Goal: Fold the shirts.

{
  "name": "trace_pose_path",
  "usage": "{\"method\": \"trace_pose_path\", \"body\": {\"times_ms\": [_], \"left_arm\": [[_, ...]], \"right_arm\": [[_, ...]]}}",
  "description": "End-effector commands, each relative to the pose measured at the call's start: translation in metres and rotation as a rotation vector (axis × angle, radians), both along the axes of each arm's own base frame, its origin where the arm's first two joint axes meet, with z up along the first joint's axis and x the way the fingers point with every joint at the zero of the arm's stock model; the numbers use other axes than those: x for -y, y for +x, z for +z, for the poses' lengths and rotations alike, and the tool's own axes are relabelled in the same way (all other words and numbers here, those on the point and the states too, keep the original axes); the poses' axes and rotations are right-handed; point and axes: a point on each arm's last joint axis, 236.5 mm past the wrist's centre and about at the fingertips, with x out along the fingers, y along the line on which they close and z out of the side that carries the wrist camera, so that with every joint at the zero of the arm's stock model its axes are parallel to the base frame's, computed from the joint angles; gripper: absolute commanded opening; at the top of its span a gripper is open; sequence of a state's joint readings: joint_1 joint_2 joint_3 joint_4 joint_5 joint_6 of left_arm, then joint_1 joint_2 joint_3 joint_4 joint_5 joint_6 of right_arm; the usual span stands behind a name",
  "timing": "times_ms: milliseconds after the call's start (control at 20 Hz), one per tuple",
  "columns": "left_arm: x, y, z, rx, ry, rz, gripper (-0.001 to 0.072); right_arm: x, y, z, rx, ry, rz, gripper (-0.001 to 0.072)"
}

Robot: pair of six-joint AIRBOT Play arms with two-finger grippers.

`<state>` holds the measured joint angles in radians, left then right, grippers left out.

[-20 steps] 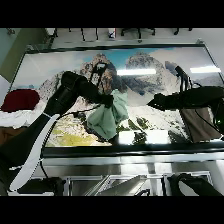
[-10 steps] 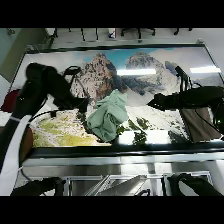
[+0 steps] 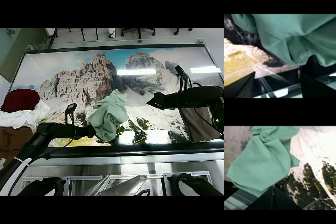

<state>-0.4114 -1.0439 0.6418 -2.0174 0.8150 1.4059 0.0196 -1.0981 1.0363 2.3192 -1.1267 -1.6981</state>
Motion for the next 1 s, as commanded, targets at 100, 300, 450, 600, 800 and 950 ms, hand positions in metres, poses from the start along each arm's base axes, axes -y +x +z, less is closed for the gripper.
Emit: {"method": "trace_pose_path", "body": {"times_ms": [100, 300, 450, 600, 800, 950], "left_arm": [[0.013, 0.036, -0.040, 0.063, -0.022, 0.109, 0.0597], [0.015, 0.073, -0.038, 0.080, 0.001, 0.104, 0.0209], [0.011, 0.075, -0.018, 0.052, 0.017, 0.015, 0.0014], [-0.013, 0.074, 0.030, 0.086, 0.042, -0.049, 0.0014], [-0.102, 0.062, 0.076, 0.116, 0.162, 0.045, 0.0014], [-0.155, 0.036, 0.066, 0.086, 0.206, 0.138, 0.0014]], "right_arm": [[-0.005, -0.011, -0.028, -0.122, 0.002, 0.051, 0.0019], [-0.007, -0.017, -0.044, -0.192, 0.004, 0.075, 0.0019], [-0.007, -0.016, -0.052, -0.216, 0.005, 0.074, 0.0019], [-0.006, -0.011, -0.063, -0.235, 0.004, 0.062, 0.0020], [-0.028, -0.032, -0.102, -0.323, -0.020, 0.166, 0.0418], [-0.057, -0.038, -0.131, -0.343, -0.049, 0.209, 0.0436]]}}
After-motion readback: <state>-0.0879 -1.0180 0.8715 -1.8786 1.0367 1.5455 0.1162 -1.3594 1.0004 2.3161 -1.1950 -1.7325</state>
